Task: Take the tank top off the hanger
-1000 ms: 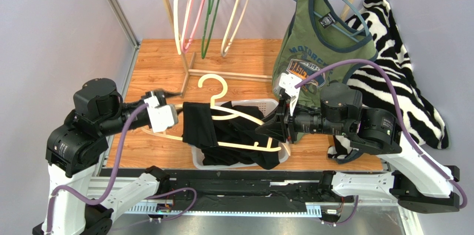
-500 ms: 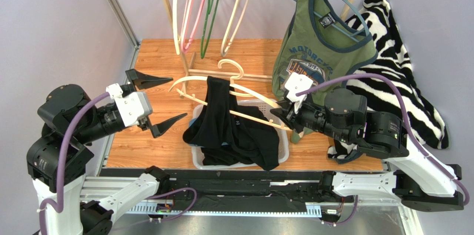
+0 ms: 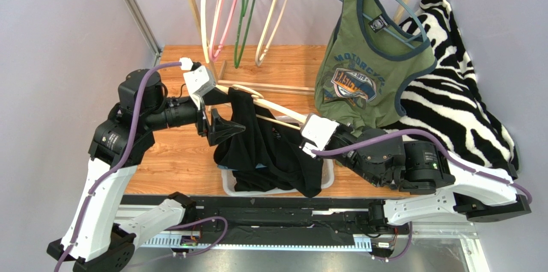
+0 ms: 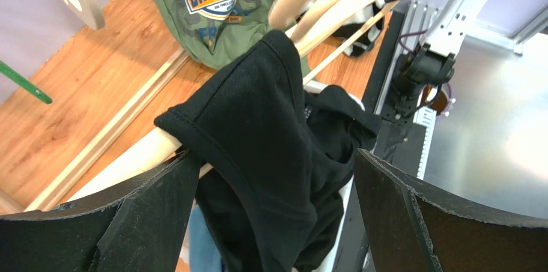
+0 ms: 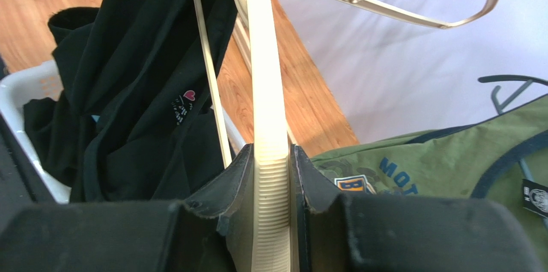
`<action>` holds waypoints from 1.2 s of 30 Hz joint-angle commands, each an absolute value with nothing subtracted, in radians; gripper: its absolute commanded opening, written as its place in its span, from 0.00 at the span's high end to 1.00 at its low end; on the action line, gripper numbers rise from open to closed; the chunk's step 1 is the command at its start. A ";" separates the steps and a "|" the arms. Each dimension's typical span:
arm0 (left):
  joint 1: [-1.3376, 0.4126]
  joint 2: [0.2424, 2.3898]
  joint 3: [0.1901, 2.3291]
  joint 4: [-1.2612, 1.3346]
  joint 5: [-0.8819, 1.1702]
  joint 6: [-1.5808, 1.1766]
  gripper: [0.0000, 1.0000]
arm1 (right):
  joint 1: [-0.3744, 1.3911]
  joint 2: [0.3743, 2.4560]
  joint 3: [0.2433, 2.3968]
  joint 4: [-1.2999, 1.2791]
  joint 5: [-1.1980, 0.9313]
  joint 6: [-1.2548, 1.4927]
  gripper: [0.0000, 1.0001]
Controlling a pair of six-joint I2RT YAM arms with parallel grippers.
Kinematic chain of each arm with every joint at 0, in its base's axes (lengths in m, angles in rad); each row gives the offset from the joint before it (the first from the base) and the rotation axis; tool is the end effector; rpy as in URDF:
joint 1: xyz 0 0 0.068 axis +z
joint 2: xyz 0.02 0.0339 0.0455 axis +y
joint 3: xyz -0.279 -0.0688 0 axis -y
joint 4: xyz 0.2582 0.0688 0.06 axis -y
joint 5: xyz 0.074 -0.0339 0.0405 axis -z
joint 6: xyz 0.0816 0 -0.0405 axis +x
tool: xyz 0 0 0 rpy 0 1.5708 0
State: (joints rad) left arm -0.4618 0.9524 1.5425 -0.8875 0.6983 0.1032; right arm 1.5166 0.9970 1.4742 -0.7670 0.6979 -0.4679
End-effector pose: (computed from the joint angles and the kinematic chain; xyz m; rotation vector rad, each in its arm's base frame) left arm 0.1287 -0.1227 0.4944 0.9815 1.6172 -0.8953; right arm 0.0633 0.1980 0.4807 -1.1920 1.3389 0.1007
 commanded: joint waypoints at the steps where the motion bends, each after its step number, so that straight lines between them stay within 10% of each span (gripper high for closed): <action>1: -0.454 0.937 1.534 -0.799 0.686 0.009 0.05 | 1.539 0.994 1.512 -0.687 0.770 -0.517 1.00; 5: -0.445 0.956 1.535 -0.779 0.704 -0.029 0.33 | 1.545 0.994 1.516 -0.683 0.773 -0.503 1.00; 6: -0.443 0.963 1.539 -0.775 0.716 -0.038 0.48 | 1.545 0.996 1.513 -0.681 0.776 -0.502 1.00; 7: -0.443 0.963 1.540 -0.770 0.710 -0.063 0.89 | 1.548 0.994 1.511 -0.681 0.778 -0.499 1.00; 8: -0.442 0.962 1.542 -0.759 0.710 -0.067 1.00 | 1.546 0.994 1.511 -0.680 0.781 -0.496 1.00; 20: -0.407 0.911 1.500 -0.762 0.761 -0.129 0.89 | 1.549 1.009 1.522 -0.623 0.815 -0.535 1.00; 36: -0.382 0.951 1.788 -0.851 0.539 -0.020 1.00 | 1.572 0.907 1.600 -0.882 0.766 -0.310 1.00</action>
